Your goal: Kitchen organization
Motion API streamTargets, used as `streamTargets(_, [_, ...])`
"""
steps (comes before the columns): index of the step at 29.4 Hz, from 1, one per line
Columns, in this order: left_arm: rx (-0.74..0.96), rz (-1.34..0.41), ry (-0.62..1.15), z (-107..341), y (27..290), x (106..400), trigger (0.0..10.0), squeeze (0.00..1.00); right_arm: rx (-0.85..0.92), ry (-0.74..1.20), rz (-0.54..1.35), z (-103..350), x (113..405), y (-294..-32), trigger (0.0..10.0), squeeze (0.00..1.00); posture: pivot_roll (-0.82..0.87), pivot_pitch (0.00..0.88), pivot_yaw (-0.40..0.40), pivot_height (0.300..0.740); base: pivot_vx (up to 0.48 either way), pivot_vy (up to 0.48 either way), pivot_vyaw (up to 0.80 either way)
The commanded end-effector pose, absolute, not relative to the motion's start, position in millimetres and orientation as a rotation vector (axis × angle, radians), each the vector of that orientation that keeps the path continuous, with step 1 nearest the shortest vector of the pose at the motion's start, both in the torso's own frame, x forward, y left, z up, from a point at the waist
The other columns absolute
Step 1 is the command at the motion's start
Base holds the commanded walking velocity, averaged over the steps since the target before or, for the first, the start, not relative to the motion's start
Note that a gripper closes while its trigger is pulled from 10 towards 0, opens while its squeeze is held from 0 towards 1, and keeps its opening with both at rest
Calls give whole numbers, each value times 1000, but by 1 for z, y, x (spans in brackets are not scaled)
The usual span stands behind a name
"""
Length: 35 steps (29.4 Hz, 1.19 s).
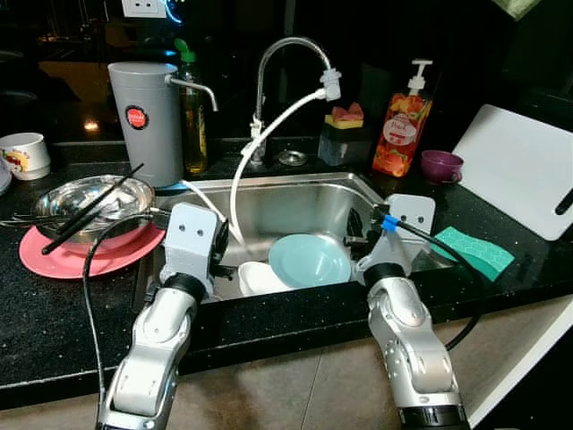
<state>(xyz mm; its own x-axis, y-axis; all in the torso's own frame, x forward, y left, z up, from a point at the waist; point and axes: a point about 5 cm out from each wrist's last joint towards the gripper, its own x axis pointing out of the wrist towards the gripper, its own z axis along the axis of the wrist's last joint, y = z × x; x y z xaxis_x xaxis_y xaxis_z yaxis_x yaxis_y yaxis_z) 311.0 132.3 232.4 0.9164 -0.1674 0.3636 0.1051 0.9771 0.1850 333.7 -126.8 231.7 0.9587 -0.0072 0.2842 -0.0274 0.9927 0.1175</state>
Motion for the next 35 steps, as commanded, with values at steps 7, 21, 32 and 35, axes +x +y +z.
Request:
streamTargets(7, [167,-147,-394,233,131,311,10000,0,124,-294,5,231,334,-128,10000,0,141,59,-59,740,0,0,0])
streamTargets(21, [160,-147,-393,232,128,310,10000,0,121,-295,7,232,333,-129,10000,0,143,61,-67,740,0,0,0])
streamTargets(32, [161,-140,-391,232,131,309,10000,0,123,-291,17,232,333,-125,10000,0,134,68,-71,740,0,0,0])
streamTargets(35, [159,-142,-390,231,129,308,10000,0,121,-291,11,231,333,-128,10000,0,135,71,-70,740,0,0,0])
